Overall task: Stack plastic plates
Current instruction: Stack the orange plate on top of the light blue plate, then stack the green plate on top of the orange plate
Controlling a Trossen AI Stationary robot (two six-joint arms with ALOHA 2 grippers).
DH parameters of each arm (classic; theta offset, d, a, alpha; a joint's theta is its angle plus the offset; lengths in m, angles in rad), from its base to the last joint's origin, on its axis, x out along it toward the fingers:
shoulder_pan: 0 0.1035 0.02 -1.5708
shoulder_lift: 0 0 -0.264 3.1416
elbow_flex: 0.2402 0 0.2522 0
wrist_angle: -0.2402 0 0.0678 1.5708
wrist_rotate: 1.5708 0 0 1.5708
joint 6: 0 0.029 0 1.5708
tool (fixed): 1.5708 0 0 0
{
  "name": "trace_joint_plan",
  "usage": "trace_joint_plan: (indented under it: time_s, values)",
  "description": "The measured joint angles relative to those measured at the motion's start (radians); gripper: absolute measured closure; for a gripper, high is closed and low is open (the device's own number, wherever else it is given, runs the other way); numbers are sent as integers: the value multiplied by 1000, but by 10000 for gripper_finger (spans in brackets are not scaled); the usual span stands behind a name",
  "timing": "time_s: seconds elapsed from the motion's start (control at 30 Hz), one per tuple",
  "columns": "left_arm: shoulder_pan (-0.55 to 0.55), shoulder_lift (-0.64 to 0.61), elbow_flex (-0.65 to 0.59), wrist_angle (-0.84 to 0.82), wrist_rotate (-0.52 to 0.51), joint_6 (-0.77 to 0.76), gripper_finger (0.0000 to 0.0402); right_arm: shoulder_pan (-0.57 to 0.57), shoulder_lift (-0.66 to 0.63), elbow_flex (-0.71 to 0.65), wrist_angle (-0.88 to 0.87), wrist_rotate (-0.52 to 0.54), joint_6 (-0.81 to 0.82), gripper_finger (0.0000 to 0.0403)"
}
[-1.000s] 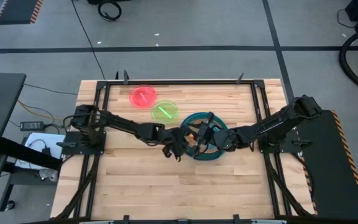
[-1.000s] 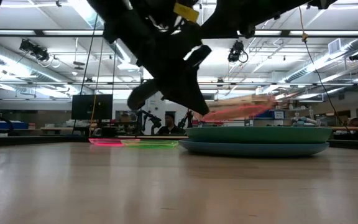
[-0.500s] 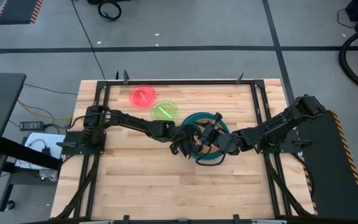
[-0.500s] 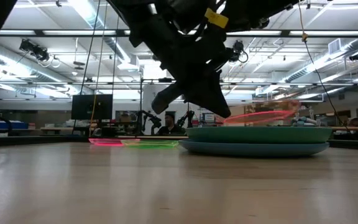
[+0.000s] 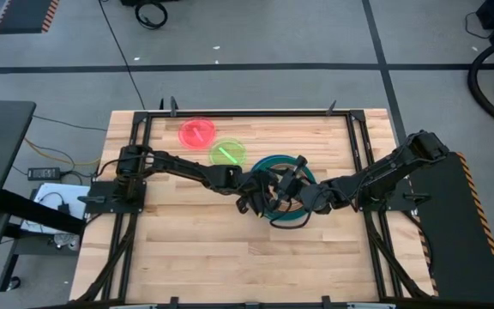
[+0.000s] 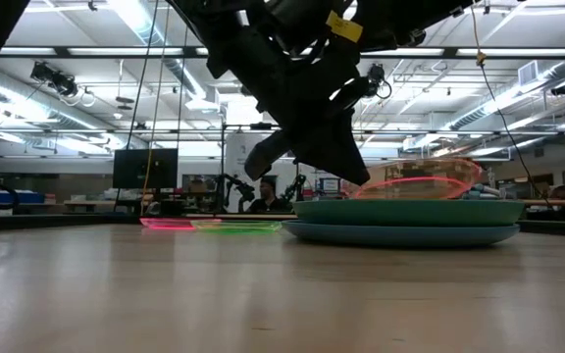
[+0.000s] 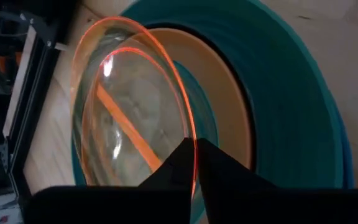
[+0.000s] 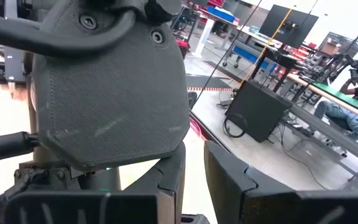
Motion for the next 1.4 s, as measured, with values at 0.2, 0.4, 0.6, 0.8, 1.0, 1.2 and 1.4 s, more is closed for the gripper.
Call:
trace_joint_plan:
  time_s: [0.2, 0.4, 0.6, 0.8, 1.0, 1.2, 1.4]
  values:
    - [2, 0, 0, -6, 0, -13, 331, 0, 0, 0, -2, -1, 14, 332]
    - [-4, -13, 0, -47, -17, -72, 289, 6, 0, 1, -2, -11, 16, 331]
    - [-1, -58, -1, -159, -57, -162, 281, 14, -1, 4, 4, -30, 20, 331]
    - [-1, -87, -1, -266, -100, -310, 281, 10, -1, 4, -12, -103, 50, 331]
    - [-8, -120, -87, -306, -125, -419, 286, 5, -1, 3, -26, -97, 67, 331]
    - [-43, -222, -227, -264, -177, -512, 301, 3, -1, 2, -54, -110, 87, 331]
    - [-108, -367, -349, -254, -207, -619, 312, -43, 2, 3, -52, -230, 138, 331]
